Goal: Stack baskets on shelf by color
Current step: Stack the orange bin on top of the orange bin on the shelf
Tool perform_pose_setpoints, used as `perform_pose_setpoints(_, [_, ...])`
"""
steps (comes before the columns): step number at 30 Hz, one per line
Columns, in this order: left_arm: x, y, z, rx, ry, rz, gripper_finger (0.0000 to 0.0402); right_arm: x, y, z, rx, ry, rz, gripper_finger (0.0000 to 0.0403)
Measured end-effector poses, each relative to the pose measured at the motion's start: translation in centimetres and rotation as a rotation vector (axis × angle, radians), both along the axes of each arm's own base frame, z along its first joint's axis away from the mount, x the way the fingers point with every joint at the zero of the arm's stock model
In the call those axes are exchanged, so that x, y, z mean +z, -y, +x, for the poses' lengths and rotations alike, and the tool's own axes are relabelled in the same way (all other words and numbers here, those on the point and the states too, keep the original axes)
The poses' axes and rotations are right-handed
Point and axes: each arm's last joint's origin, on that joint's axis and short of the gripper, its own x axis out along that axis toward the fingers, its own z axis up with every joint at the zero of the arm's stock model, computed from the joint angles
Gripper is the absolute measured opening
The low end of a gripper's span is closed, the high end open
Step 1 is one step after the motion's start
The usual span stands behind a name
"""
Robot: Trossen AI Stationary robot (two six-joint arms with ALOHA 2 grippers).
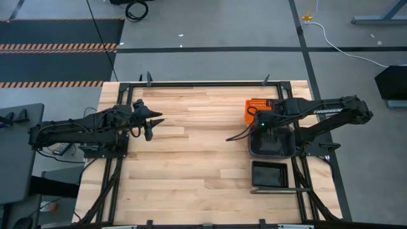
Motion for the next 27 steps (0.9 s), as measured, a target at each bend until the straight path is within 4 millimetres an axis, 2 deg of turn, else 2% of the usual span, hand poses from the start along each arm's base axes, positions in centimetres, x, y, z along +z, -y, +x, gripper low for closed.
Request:
perform_pose_setpoints(3, [0.0, 0.0, 0.0, 0.0, 0.0, 0.0, 0.0133, -0.4, 0.0, -0.6, -0.006, -0.007, 0.008, 0.0016])
perform_pose_setpoints(12, [0.0, 0.0, 0.0, 0.0, 0.0, 0.0, 0.0133, 0.8, 0.0, -2.1, -0.027, 0.082, 0.027, 0.0016])
perform_pose_setpoints(19, [0.0, 0.0, 0.0, 0.0, 0.0, 0.0, 0.0133, 0.9, -0.1, -2.0, -0.025, 0.116, 0.044, 0.0024])
perform_pose_setpoints(27, [0.0, 0.0, 0.0, 0.0, -0.001, 0.0, 0.0133, 0.0, -0.2, -1.9, -0.028, 0.082, 0.084, 0.0016])
